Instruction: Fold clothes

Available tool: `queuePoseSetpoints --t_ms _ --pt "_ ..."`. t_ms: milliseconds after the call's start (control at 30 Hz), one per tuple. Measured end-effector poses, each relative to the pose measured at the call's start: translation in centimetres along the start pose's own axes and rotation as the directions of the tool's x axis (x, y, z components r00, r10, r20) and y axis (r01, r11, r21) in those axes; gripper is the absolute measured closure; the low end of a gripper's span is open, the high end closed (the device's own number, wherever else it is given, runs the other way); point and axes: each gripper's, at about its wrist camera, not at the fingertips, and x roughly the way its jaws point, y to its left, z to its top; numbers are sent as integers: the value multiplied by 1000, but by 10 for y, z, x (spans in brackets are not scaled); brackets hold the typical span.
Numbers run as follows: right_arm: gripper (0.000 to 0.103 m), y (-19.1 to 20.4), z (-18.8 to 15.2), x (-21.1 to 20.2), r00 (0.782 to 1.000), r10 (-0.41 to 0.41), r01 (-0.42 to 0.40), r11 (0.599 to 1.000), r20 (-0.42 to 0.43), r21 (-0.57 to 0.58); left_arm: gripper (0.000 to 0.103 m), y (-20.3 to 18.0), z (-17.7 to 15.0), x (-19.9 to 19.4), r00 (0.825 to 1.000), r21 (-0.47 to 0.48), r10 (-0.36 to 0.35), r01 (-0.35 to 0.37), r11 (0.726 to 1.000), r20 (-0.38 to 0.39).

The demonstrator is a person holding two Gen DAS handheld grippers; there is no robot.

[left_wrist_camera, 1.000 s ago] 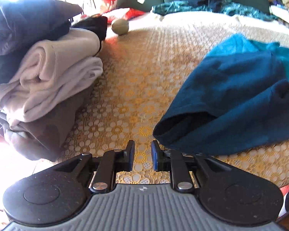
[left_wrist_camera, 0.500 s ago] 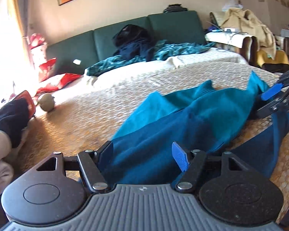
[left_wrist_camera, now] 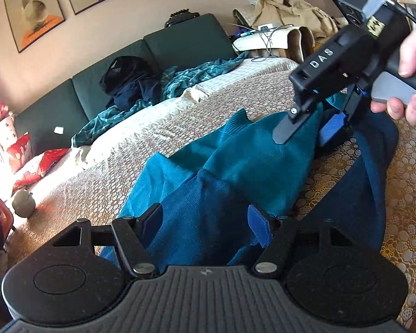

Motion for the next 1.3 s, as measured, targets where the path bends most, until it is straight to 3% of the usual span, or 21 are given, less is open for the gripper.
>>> queuePoseSetpoints --t_ms 233,367,467,567,667,700,733,767,867,900,1067,1300 --pt "0 7 3 5 1000 -15 15 1000 -4 5 36 -12 -3 -4 998 105 -58 55 993 28" --pt "0 15 11 -14 997 59 -60 998 50 34 36 -22 -1 -5 995 195 -82 71 978 50" --pt "0 29 25 -29 989 108 -111 994 99 24 36 -32 2 2 998 286 -45 30 958 48" --pt "0 46 40 -32 985 129 -129 992 115 -10 36 -32 10 17 1000 312 -2 -4 950 18" --pt "0 58 49 -31 984 130 -124 991 125 -53 37 -15 21 25 1000 232 15 -13 973 -5" --pt "0 60 52 -31 983 128 -122 991 128 -59 42 -9 25 27 1000 203 19 -17 979 -10" --pt "0 62 54 -30 983 130 -122 990 131 -66 61 -4 28 29 1000 193 26 -23 981 -14" --pt "0 63 55 -29 982 131 -123 990 134 -66 71 0 31 30 999 186 34 -30 982 -19" --pt "0 65 59 -27 982 128 -119 990 139 -75 94 9 34 33 999 171 13 -8 985 -31" --pt "0 65 59 -27 982 126 -116 990 140 -77 98 12 35 32 1000 153 10 -5 988 -26" --pt "0 50 53 -22 985 106 -104 994 138 -24 99 32 41 18 1000 29 7 -7 1000 13" --pt "0 4 34 5 986 115 -142 961 123 239 99 38 42 8 1000 38 18 -19 999 25"
